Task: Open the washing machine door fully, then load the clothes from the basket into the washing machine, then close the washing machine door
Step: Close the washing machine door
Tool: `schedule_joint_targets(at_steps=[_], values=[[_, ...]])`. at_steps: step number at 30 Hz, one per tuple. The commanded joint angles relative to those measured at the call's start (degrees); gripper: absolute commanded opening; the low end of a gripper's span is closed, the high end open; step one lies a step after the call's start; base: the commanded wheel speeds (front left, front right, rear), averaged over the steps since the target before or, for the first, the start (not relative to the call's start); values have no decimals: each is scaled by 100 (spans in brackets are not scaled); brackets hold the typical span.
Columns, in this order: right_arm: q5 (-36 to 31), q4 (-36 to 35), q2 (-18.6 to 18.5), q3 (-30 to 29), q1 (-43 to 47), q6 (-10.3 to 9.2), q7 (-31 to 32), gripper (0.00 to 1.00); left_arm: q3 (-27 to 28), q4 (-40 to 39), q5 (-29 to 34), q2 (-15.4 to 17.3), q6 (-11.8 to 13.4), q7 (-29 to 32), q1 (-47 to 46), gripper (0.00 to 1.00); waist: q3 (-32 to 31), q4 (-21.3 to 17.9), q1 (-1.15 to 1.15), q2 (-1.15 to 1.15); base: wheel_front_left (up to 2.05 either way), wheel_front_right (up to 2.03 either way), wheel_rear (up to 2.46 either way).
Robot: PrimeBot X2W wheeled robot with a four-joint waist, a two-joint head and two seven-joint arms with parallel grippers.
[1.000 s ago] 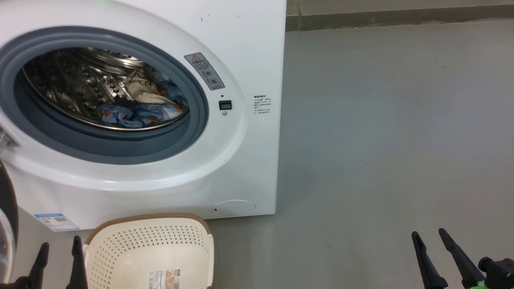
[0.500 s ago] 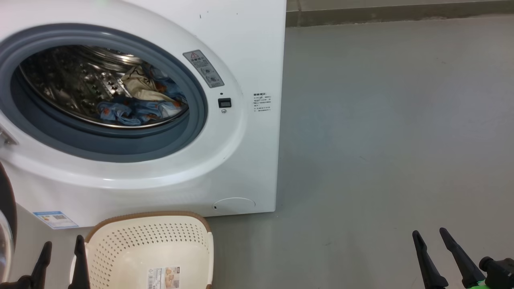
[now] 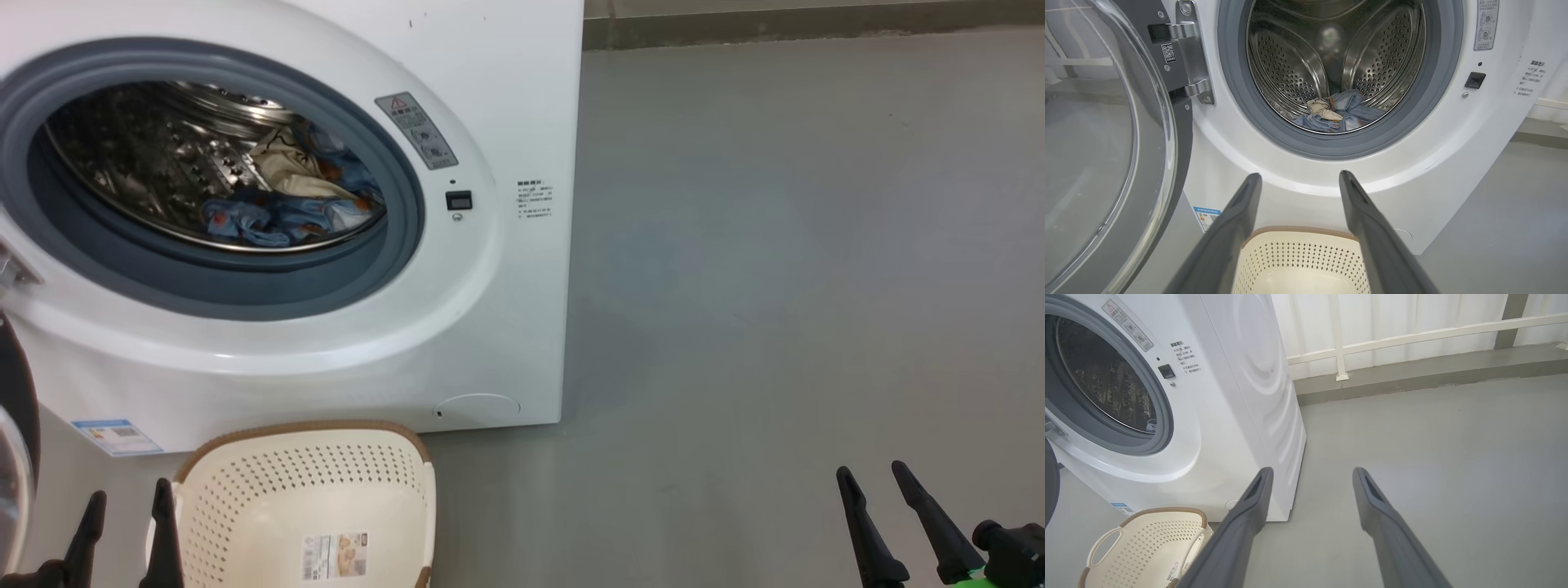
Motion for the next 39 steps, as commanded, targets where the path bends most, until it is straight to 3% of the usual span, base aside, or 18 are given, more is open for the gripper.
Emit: schedule_joint_targets(at_steps=[1, 13, 27, 39], values=[[-21, -147, -98, 145, -92, 9, -27, 100, 193, -126, 32, 148, -16, -31, -136, 100, -1, -1, 0, 0, -128, 128, 0], [-18, -144, -104, 152, -90, 9, -27, 100, 148, -254, 17, 166, -16, -31, -64, 100, -4, 7, 0, 0, -112, 112, 0], [-19, -113, -134, 362, -145, 9, -27, 100, 20, -398, -32, 120, -16, -31, 27, 100, -54, 149, 0, 0, -8, 8, 0], [-3, -15, -160, 968, -452, 9, -27, 100, 245, -422, -125, -149, -16, -31, 188, 100, -40, 660, 0, 0, 0, 0, 0]])
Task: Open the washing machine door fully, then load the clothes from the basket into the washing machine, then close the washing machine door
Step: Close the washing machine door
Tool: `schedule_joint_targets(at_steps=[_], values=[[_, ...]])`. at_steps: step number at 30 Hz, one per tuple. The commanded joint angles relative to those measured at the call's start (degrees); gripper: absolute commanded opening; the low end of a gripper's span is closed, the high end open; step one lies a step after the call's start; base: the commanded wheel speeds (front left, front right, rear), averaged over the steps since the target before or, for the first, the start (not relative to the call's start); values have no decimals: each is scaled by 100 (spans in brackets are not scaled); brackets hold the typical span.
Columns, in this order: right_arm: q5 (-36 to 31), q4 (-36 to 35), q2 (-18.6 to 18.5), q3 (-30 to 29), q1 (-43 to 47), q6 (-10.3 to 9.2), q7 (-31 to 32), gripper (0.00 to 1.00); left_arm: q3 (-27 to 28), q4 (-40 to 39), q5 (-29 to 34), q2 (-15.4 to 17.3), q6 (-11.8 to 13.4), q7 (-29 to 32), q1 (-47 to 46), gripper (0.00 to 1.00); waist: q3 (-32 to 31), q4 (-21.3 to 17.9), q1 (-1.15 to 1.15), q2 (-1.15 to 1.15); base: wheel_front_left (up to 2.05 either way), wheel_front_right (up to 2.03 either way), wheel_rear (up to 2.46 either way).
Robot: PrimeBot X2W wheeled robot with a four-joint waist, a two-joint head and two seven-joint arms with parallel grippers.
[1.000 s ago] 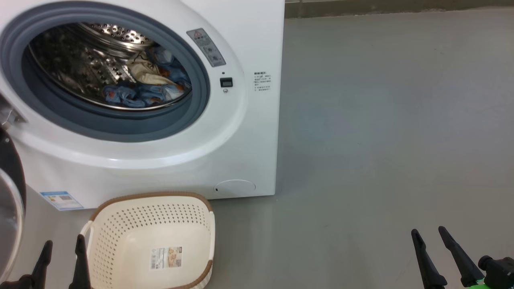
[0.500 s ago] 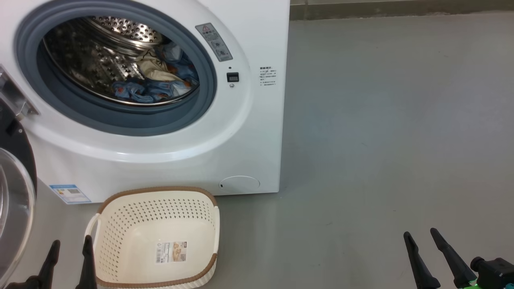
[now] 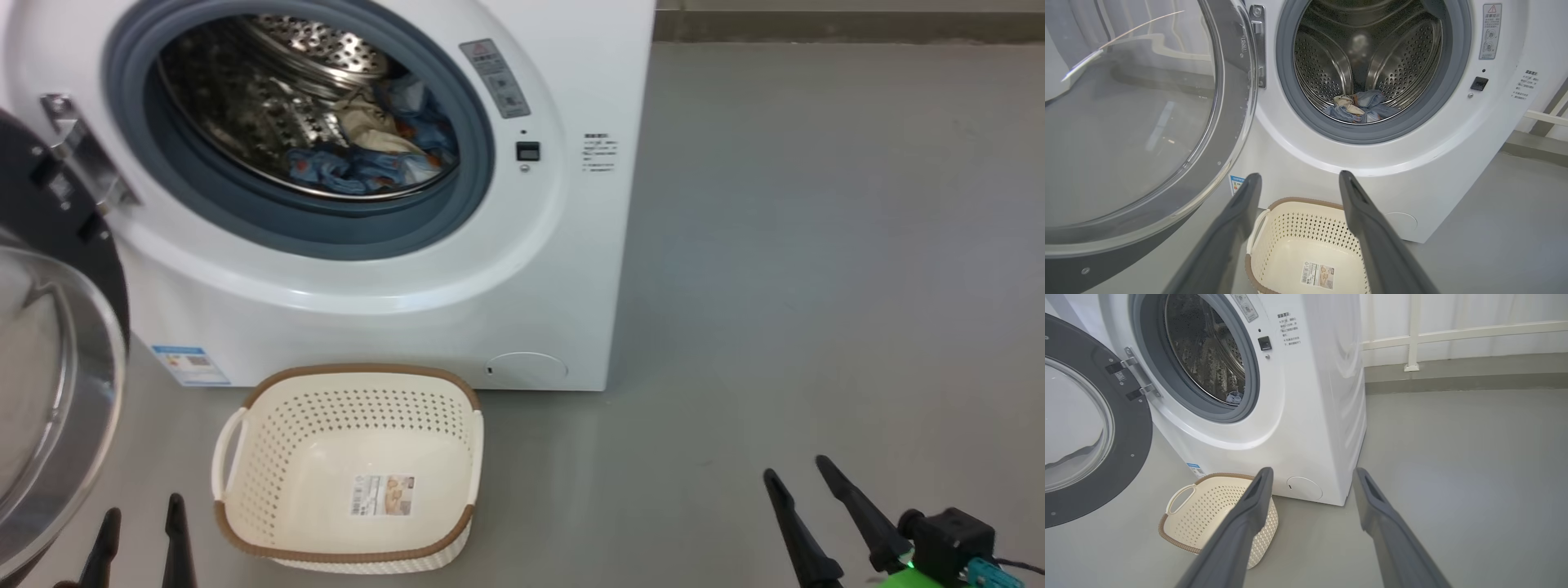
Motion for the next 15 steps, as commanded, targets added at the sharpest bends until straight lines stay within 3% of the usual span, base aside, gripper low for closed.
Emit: schedule_joint_targets(at_steps=[1, 15], values=[[-4, -107, -104, 182, -225, 9, -27, 100, 255, -150, -55, 63, -16, -31, -28, 100, 1, 184, 0, 0, 0, 0, 0], [52, 89, -204, 843, -852, 9, -27, 100, 616, -129, -36, -242, -17, -31, 28, 100, 36, 1050, 0, 0, 0, 0, 0]])
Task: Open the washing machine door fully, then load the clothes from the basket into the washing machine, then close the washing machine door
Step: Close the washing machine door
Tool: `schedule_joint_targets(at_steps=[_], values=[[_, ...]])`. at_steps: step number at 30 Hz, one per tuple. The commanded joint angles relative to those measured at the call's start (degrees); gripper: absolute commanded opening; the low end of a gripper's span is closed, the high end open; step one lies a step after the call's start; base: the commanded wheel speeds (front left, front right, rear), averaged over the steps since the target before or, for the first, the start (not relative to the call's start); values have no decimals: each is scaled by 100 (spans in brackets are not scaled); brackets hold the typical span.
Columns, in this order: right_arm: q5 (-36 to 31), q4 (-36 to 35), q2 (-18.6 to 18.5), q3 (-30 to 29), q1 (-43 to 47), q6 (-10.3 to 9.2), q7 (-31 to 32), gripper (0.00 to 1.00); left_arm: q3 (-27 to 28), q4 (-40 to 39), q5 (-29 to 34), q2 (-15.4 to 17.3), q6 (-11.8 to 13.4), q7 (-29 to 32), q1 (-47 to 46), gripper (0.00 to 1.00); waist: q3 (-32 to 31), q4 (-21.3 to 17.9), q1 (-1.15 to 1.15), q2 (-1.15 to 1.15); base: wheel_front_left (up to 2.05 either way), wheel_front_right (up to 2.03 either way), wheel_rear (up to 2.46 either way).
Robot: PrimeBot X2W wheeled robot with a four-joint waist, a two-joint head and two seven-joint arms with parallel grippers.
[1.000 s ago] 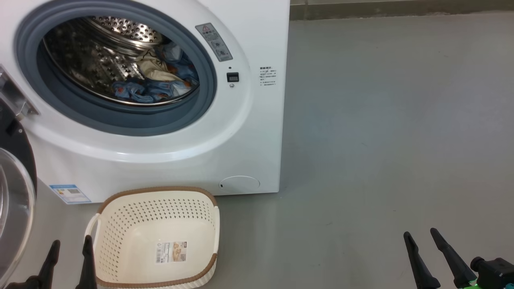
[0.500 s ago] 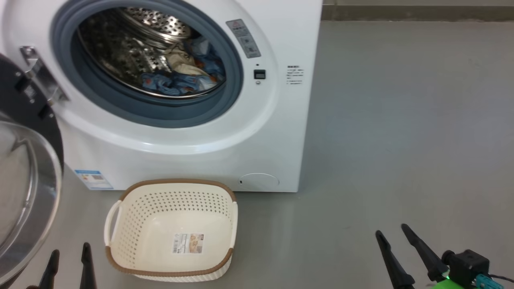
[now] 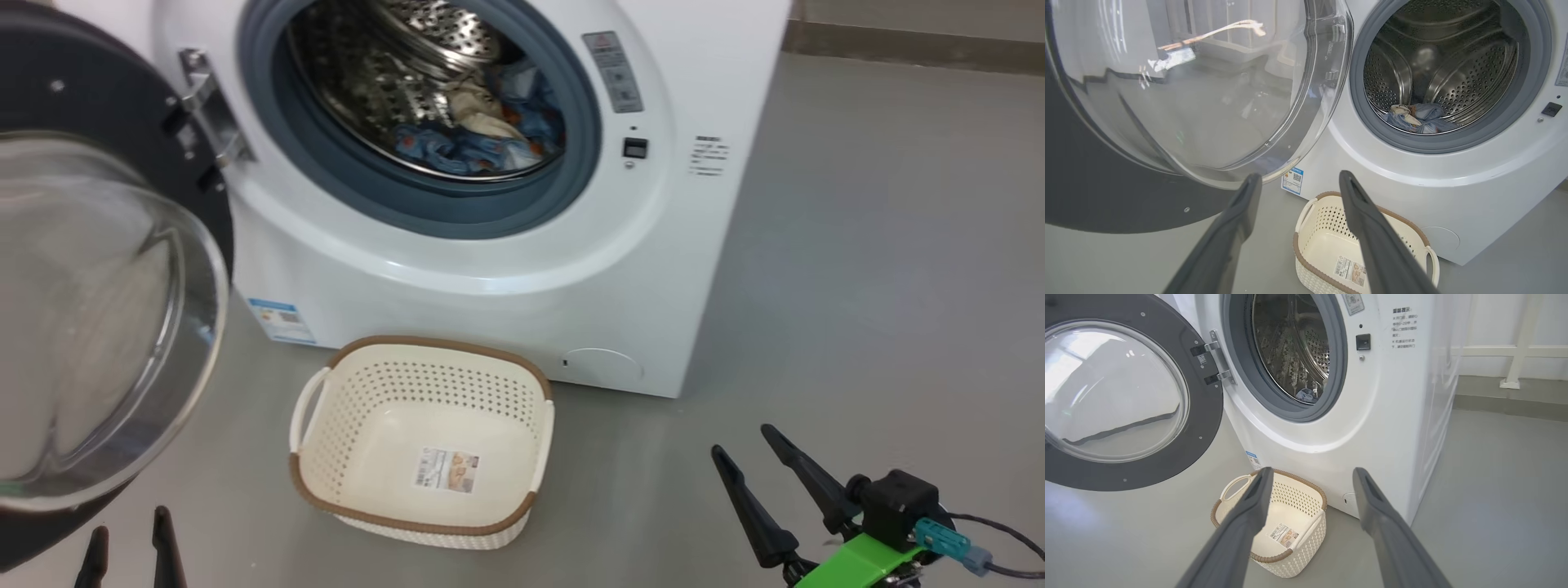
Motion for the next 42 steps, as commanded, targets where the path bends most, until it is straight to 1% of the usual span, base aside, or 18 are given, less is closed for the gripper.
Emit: schedule_joint_targets(at_steps=[1, 9, 11, 16, 22, 28, 42], values=[[35, -121, -65, 128, -208, 9, -27, 100, 205, -120, -21, 77, -17, -31, -85, 100, 11, 237, 0, 0, 0, 0, 0], [111, -2, -114, 489, -526, 9, -27, 100, 347, -106, 8, -5, -17, -31, -64, 100, 60, 767, 0, 0, 0, 0, 0], [117, 11, -119, 523, -568, 9, -27, 100, 363, -102, 10, -10, -17, -31, -60, 100, 72, 815, 0, 0, 0, 0, 0], [156, 72, -161, 702, -773, 9, -27, 100, 429, -80, 21, -28, -7, -31, -52, 100, 90, 1085, 0, 0, 0, 0, 0], [198, 142, -167, 837, -866, 9, -27, 100, 353, -55, -112, -32, 25, -31, -11, 100, 58, 1306, 0, 0, 0, 0, 0], [230, 172, -159, 919, -896, 9, -27, 100, 313, -83, -174, -33, 88, -31, 77, 100, 2, 1428, 0, 0, 0, 0, 0], [281, 217, -128, 1040, -991, 9, -27, 100, 268, -192, -235, -33, 147, -31, 149, 100, 6, 1445, 0, 0, 0, 0, 0]])
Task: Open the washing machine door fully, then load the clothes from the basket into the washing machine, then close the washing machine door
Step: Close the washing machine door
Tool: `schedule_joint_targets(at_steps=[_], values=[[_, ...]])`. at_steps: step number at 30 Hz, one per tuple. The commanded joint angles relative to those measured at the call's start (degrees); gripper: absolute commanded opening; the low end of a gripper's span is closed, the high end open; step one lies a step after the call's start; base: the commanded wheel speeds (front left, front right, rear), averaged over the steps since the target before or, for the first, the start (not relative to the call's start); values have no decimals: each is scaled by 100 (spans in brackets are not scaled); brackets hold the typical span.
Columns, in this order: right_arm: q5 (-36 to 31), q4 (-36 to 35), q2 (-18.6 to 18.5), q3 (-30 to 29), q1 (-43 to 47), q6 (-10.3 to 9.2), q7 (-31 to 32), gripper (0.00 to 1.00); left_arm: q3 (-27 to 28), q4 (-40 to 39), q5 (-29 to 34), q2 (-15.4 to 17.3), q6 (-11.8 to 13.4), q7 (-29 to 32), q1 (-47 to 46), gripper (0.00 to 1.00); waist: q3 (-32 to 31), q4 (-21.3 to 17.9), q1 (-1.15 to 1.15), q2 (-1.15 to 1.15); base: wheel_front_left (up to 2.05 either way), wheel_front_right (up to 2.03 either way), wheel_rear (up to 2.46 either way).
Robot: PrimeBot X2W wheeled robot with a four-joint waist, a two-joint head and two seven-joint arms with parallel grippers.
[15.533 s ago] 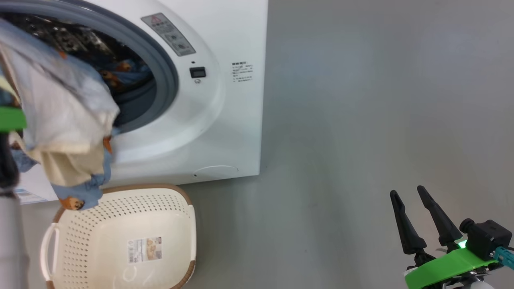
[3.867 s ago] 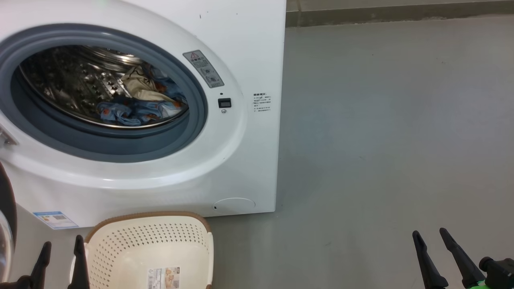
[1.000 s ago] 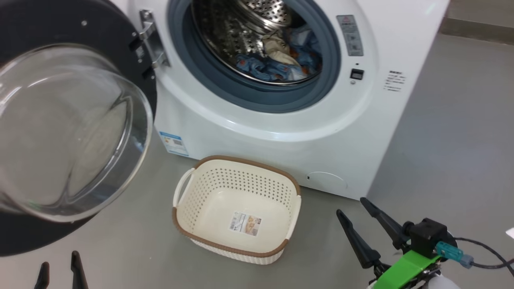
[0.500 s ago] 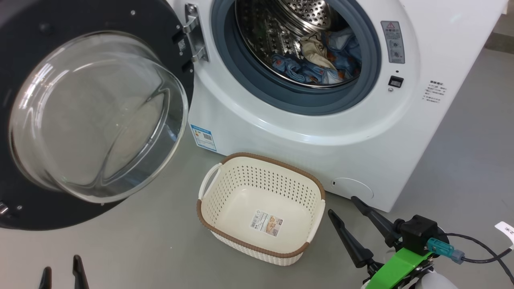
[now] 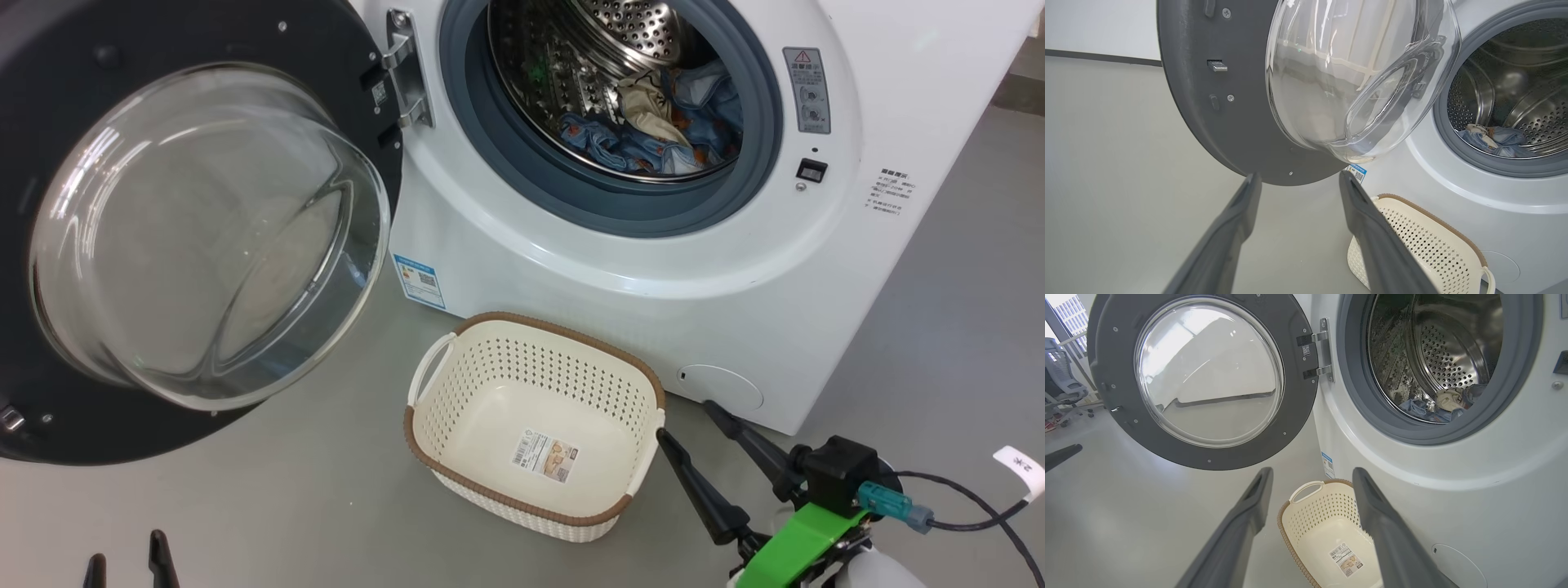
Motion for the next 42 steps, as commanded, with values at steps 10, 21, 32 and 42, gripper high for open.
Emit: schedule_joint_targets(at_steps=[10, 21, 32, 42], values=[[42, -163, 22, 24, -114, 9, -27, 100, 763, -1225, -239, 107, -60, -31, -395, 0, 5, 9, 0, 0, 0, 0, 0], [-16, -224, 49, -231, 42, 9, -27, 100, 1467, -1516, -1655, 1545, -124, -29, -1913, 0, 86, 1, 0, 0, 0, 0, 0], [-89, -307, -22, -342, 15, 9, -27, 100, 1679, 926, -4165, 2990, -125, 1310, -3775, 0, 397, -101, 0, 0, 0, 0, 0], [-145, -312, -71, -336, -75, 9, -27, 100, 1305, 2899, -5248, 3678, -31, 3500, -4729, 0, 617, -110, 0, 0, 0, 0, 0]])
